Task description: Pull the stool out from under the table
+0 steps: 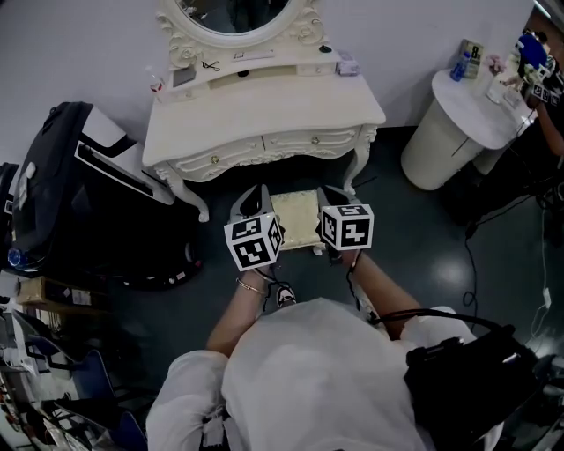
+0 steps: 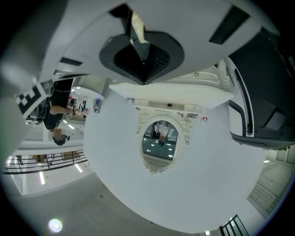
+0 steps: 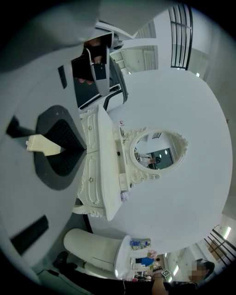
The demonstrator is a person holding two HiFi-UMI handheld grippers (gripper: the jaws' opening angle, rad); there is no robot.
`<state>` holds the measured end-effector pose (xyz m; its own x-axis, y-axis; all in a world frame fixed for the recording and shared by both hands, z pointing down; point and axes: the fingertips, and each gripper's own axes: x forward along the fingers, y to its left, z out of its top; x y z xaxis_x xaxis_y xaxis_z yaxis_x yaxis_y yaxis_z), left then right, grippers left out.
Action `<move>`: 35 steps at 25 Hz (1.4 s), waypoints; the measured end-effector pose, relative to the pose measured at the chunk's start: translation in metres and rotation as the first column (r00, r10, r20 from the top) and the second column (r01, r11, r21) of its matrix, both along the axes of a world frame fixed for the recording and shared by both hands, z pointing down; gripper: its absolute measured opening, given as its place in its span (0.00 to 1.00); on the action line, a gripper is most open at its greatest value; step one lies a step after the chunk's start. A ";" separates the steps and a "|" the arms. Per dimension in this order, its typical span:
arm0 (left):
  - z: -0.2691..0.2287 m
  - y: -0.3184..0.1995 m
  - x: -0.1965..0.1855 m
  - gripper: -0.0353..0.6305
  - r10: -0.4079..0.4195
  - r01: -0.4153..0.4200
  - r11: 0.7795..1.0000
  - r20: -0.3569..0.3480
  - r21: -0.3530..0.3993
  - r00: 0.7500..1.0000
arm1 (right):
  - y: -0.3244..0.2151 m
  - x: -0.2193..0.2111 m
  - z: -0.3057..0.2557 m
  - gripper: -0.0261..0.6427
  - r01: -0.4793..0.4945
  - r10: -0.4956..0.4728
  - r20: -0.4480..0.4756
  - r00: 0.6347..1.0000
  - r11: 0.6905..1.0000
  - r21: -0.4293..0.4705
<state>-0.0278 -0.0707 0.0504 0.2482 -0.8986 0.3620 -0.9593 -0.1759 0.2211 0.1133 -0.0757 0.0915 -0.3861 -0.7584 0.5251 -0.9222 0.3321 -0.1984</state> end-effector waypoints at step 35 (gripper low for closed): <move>0.025 0.013 -0.015 0.06 -0.048 0.048 0.997 -0.005 -0.056 0.999 | 0.007 0.014 0.011 0.04 -0.023 0.023 -0.039 0.999 1.000 -0.013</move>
<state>-0.0429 -0.0579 0.0750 0.2080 -0.8878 0.4105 -0.9647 -0.1171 0.2357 0.1278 -0.0692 0.1027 -0.3481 -0.7598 0.5492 -0.9365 0.3085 -0.1668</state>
